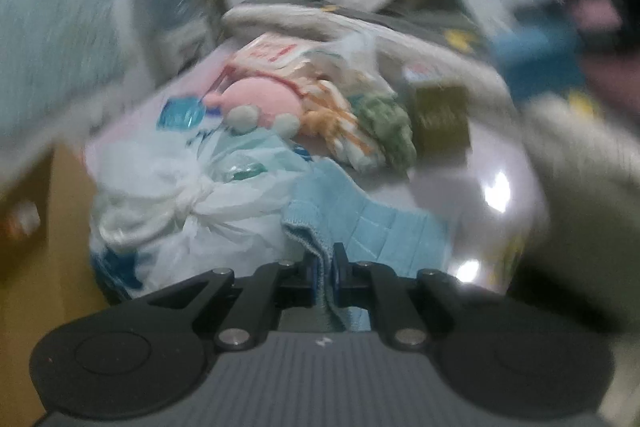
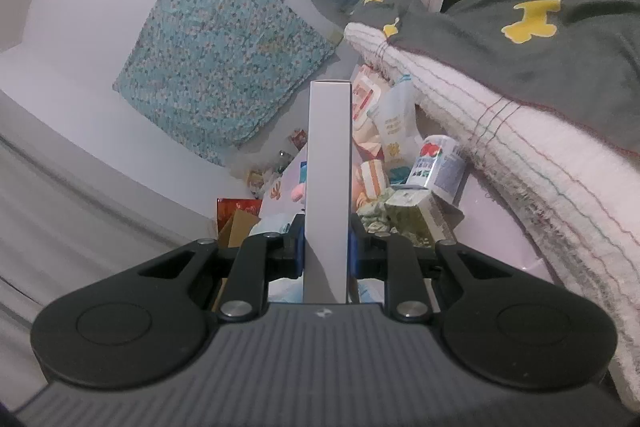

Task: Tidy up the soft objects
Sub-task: 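Lift the light blue towel with the left tool while the right tool lifts the tissue box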

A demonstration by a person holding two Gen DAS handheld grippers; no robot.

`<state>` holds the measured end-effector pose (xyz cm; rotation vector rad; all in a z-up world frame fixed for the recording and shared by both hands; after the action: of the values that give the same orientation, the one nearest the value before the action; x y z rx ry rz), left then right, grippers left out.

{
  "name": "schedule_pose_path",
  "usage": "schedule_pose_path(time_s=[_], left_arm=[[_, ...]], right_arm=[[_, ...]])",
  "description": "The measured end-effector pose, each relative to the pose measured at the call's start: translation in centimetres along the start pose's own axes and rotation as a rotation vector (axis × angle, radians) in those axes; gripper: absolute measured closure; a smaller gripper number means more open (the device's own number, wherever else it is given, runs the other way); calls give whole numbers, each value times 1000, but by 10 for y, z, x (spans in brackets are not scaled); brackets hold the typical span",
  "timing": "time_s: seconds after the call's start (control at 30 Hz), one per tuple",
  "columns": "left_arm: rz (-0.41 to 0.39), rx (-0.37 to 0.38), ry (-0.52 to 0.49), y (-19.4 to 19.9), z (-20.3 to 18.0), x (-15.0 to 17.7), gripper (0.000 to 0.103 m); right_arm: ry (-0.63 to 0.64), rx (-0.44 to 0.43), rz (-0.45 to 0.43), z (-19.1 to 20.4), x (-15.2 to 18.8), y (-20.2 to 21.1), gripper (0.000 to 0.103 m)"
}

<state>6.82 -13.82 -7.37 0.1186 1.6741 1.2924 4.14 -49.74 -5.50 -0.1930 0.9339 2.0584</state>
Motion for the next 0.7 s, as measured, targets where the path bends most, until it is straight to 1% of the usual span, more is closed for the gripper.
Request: schedule_pose_path(time_s=[0.07, 0.13, 0.2, 0.27, 0.37, 0.53, 0.63, 0.7], left_arm=[[16, -17, -103, -1, -16, 6, 95], [15, -12, -188, 3, -30, 13, 95], [19, -3, -255, 3, -42, 18, 95], [29, 7, -298, 0, -54, 22, 94], [39, 46, -304, -7, -65, 23, 94], [32, 89, -263, -21, -79, 18, 91], [11, 146, -215, -26, -85, 13, 88], [13, 176, -219, -30, -93, 14, 84]], right_arm=[[9, -2, 15, 3, 3, -5, 84], [19, -4, 30, 7, 5, -10, 84], [28, -5, 49, 11, 9, -16, 84], [35, -6, 70, 15, 12, -22, 84], [49, -18, 100, 21, 19, -30, 84], [62, -37, 129, 28, 28, -38, 84], [58, -58, 147, 29, 31, -41, 84], [54, -80, 162, 31, 32, -43, 84]])
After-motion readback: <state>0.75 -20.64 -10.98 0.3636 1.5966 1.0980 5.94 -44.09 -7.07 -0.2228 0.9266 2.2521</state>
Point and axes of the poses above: each gripper's, at about its wrist camera, not at the fingertips, and y roughly against the way its jaws point, z to its left, x to its underside, the point moved 2 cm from there along -y, roughly the way its jaws point, and after that the axes turned 12 degrees about x, right-handed, at the moved point
